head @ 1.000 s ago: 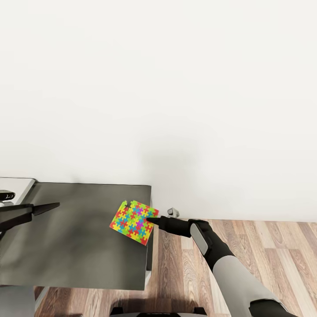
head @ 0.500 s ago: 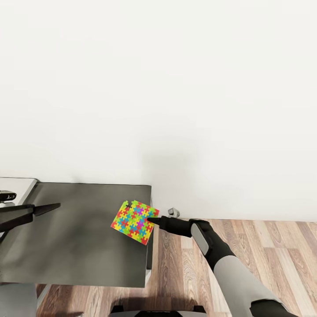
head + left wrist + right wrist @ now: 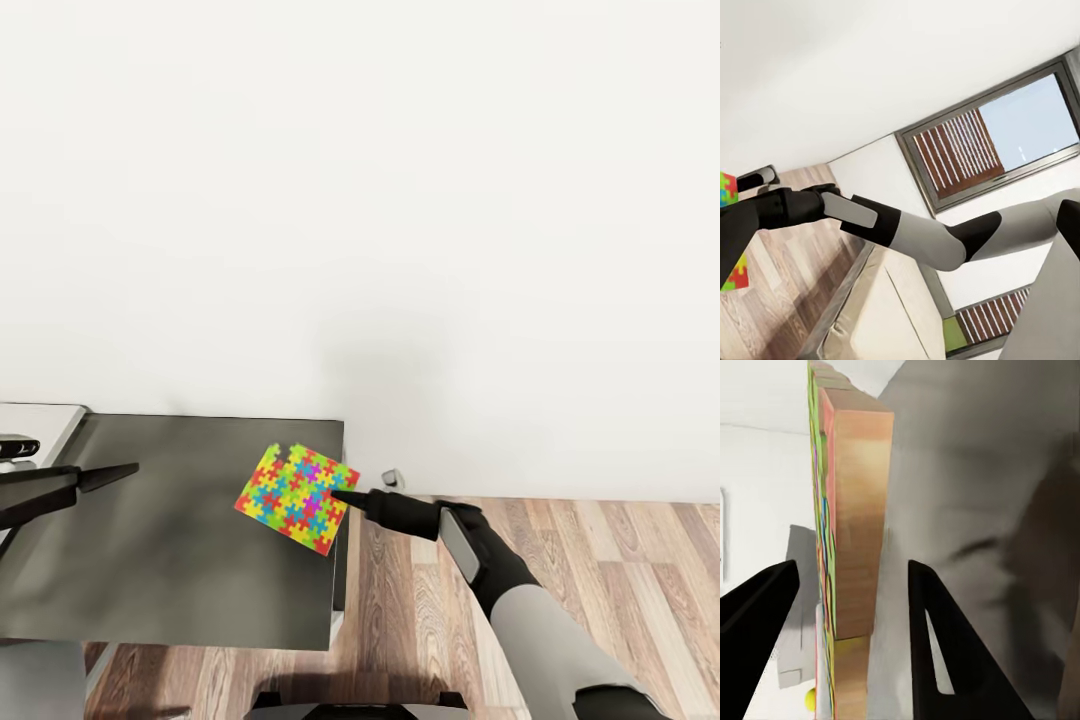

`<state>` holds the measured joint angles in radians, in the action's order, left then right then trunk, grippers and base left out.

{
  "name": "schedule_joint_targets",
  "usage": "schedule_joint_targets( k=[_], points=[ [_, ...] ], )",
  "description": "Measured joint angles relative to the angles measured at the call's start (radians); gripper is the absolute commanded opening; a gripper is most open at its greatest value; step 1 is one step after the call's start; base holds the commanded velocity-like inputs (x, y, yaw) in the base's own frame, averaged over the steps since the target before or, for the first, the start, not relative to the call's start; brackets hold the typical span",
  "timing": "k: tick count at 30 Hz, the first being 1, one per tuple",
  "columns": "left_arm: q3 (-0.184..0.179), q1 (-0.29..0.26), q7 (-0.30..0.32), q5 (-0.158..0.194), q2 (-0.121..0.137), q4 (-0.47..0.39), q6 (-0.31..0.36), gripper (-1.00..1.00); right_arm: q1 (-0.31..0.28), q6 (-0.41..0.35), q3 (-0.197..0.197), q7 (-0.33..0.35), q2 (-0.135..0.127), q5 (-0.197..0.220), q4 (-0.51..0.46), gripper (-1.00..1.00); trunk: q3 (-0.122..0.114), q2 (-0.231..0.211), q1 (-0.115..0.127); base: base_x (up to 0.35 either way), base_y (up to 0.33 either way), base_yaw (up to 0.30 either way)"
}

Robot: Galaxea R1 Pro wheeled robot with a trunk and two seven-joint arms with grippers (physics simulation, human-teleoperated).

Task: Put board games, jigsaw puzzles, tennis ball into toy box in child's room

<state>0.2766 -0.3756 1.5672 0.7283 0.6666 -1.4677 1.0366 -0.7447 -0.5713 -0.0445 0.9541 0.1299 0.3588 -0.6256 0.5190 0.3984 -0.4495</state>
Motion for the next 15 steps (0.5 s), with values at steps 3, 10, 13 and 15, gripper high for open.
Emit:
schedule_joint_targets(
  k=[3,10,13,15],
  points=[
    [0.0,0.0,0.0,-0.003,0.0,0.003,0.0,1.0,0.002,0.001,0.006,0.051,-0.014,0.002,0.0,-1.0,0.0,0.0,0.0,0.0,0.0,0.0],
    [-0.001,0.001,0.0,-0.012,0.0,0.006,0.0,1.0,0.004,-0.003,0.013,0.161,-0.112,0.014,-0.001,-1.0,0.0,0.0,0.0,0.0,0.0,0.0],
    [-0.001,0.001,0.0,-0.013,-0.001,0.006,0.0,1.0,0.004,-0.002,0.019,0.187,-0.151,0.019,-0.001,-1.0,0.0,0.0,0.0,0.0,0.0,0.0],
    [-0.002,0.005,0.0,-0.014,-0.001,0.005,0.0,1.0,0.002,0.0,0.041,0.229,-0.197,0.043,-0.001,-1.0,0.0,0.0,0.0,0.0,0.0,0.0]
  ],
)
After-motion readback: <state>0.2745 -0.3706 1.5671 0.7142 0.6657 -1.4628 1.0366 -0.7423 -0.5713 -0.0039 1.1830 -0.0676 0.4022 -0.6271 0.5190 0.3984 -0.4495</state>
